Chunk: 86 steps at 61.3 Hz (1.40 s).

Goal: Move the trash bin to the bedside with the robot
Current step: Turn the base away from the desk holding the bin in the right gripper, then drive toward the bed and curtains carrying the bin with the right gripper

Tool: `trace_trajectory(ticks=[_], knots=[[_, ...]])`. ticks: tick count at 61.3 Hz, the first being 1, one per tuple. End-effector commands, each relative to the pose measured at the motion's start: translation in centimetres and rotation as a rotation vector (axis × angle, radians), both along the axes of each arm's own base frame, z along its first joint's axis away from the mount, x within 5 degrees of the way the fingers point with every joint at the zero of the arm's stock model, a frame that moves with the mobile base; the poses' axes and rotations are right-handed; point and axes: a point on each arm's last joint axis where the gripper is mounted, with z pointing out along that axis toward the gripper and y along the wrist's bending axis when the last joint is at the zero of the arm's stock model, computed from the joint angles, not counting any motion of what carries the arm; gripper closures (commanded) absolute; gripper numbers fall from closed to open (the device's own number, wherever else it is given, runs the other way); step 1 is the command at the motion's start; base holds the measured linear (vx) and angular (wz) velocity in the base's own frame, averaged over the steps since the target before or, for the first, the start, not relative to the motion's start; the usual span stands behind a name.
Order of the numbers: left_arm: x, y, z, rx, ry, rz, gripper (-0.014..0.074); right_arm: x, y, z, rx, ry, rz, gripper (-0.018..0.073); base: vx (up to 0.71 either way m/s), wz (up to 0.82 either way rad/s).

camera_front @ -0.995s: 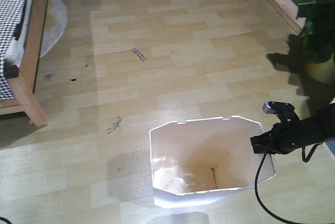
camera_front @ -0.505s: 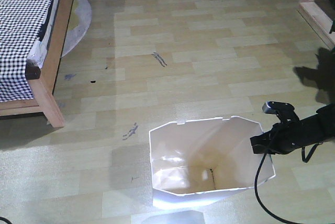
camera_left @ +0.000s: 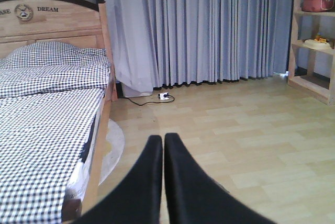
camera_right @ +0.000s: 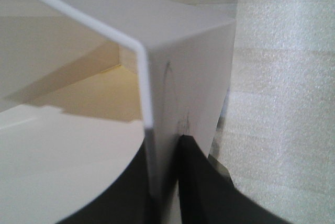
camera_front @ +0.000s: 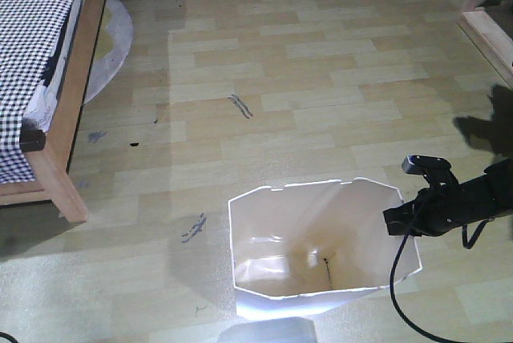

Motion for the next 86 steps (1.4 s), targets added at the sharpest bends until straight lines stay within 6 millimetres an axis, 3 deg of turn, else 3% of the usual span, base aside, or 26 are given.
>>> trace_trajectory(ticks=[1,86], knots=[[-0.02,-0.06,0.31,-0.023,-0.069,-0.010,0.0603,1.01,1.04,3.06,0.168,-0.067,-0.011,0.0564,0.24,-0.08],[-0.02,-0.06,0.31,-0.023,-0.069,-0.010,0.0603,1.04,1.04,3.07,0.170,-0.068,-0.016,0.0564,0.28,0.07]])
